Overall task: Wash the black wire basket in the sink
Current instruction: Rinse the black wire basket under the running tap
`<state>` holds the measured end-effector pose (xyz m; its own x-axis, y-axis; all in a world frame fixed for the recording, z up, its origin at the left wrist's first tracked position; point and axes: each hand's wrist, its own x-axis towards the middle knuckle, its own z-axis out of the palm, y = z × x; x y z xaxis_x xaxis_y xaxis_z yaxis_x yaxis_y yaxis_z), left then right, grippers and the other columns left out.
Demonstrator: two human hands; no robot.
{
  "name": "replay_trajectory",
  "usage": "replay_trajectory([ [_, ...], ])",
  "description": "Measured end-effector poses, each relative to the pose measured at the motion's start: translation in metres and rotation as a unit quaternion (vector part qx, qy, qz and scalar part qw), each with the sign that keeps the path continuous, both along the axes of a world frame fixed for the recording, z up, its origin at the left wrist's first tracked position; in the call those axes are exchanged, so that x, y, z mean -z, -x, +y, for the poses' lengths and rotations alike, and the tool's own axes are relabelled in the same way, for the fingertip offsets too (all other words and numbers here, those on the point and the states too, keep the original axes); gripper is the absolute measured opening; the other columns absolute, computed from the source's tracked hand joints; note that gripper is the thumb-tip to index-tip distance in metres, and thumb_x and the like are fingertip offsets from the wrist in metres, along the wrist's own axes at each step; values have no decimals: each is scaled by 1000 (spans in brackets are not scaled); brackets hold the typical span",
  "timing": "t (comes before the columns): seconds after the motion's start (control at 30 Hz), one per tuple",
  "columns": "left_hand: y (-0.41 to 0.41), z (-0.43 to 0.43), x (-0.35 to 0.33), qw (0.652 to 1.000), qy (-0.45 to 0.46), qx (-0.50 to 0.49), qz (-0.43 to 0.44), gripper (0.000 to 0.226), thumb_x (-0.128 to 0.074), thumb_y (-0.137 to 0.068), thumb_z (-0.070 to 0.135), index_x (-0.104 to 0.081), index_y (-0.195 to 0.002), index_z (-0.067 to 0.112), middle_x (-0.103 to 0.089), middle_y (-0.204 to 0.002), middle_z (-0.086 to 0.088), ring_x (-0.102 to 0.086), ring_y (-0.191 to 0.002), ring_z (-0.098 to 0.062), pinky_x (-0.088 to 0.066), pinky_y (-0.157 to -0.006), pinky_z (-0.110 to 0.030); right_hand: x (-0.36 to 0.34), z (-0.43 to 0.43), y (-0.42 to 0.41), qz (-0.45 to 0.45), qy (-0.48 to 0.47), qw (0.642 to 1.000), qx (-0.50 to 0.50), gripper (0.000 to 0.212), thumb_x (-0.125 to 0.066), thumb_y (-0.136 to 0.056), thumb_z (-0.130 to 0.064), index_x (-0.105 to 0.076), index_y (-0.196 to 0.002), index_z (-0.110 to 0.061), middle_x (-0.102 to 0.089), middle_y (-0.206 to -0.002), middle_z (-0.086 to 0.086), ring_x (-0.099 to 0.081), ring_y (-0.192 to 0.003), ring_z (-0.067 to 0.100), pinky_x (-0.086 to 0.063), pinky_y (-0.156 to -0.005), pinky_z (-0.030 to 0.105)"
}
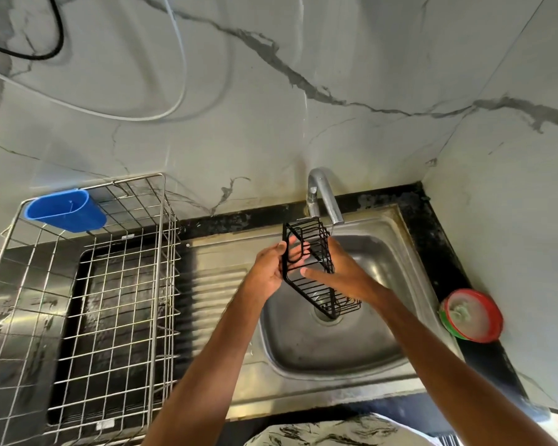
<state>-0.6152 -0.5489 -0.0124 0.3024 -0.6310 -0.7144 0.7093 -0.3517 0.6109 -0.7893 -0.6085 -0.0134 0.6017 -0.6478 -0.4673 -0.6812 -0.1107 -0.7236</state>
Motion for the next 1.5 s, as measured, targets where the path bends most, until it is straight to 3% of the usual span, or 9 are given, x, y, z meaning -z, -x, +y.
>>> replay_trajectory([
  [0.2, 9, -5, -3, 999, 16, 26, -9, 35, -40, -111, 11, -66, -127, -3, -76, -107, -25, -78, -91, -30, -64, -65, -33, 6, -12, -4, -15, 40, 996, 80, 96, -88, -61, -44, -42, -144, -26, -44, -143, 6, -44, -132, 24, -42, -108, 39],
  [0.3, 10, -5, -2, 997, 24, 66, -26, 35, -40, -112, 15, -67, -127, 0, -75, -112, -23, -76, -102, -32, -65, -73, -34, 11, -15, 2, -14, 9, 994, 110, 100, -89, -52, -41, -45, -141, -22, -51, -136, 4, -51, -126, 24, -47, -105, 42],
  [0.57, 19, -14, -6, 973, 10, 167, -157, 34, -42, -112, 19, -68, -123, 0, -78, -101, -19, -79, -85, -31, -65, -66, -33, 3, -11, 26, -23, -64, 989, 130, 115, -99, -48, -46, -41, -143, -17, -55, -133, -5, -53, -123, 15, -46, -97, 30],
  [0.73, 15, -26, -8, 855, -66, 272, -437, 34, -57, -105, 36, -75, -100, 8, -79, -91, -7, -76, -73, -20, -64, -70, -33, -3, 13, 16, -14, 73, 988, 135, 122, -95, -46, -61, -35, -143, -19, -45, -134, -5, -44, -123, 10, -42, -102, 27],
  [0.87, 11, -30, -6, 779, -113, 324, -524, 57, -52, -99, 60, -72, -75, 13, -76, -74, -5, -75, -73, -23, -61, -78, -38, -3, 17, 11, -7, 155, 981, 118, 121, -90, -46, -67, -34, -142, -19, -42, -136, 1, -42, -127, 18, -42, -109, 40],
  [1.1, 10, -34, -15, 758, -114, 405, -498, 60, -55, -85, 72, -70, -89, 14, -74, -81, -5, -73, -77, -21, -63, -74, -41, -8, 6, 13, 24, 130, 987, 91, 127, -89, -48, -69, -31, -149, -20, -43, -146, 4, -42, -135, 22, -43, -110, 38],
  [1.27, 8, -36, -23, 798, -158, 411, -411, 26, -63, -99, 38, -56, -97, 13, -72, -95, -13, -76, -79, -31, -63, -62, -38, -11, 0, 11, 67, 109, 991, 42, 131, -92, -52, -62, -24, -156, -20, -28, -160, 7, -30, -147, 25, -35, -115, 42],
  [1.37, 6, -36, -19, 804, -191, 415, -380, 32, -65, -101, 33, -53, -90, 5, -74, -79, -18, -78, -73, -34, -65, -64, -41, -13, 0, 7, 84, 97, 992, 8, 131, -92, -56, -56, -18, -159, -20, -10, -167, 7, -15, -153, 28, -25, -120, 46],
  [1.5, 5, -36, -15, 804, -206, 434, -350, 47, -60, -104, 38, -59, -109, -9, -75, -69, -20, -77, -64, -29, -63, -58, -35, -16, -4, 5, 58, 106, 992, -19, 126, -92, -62, -49, -19, -159, -18, -13, -162, 5, -25, -147, 27, -32, -118, 43],
])
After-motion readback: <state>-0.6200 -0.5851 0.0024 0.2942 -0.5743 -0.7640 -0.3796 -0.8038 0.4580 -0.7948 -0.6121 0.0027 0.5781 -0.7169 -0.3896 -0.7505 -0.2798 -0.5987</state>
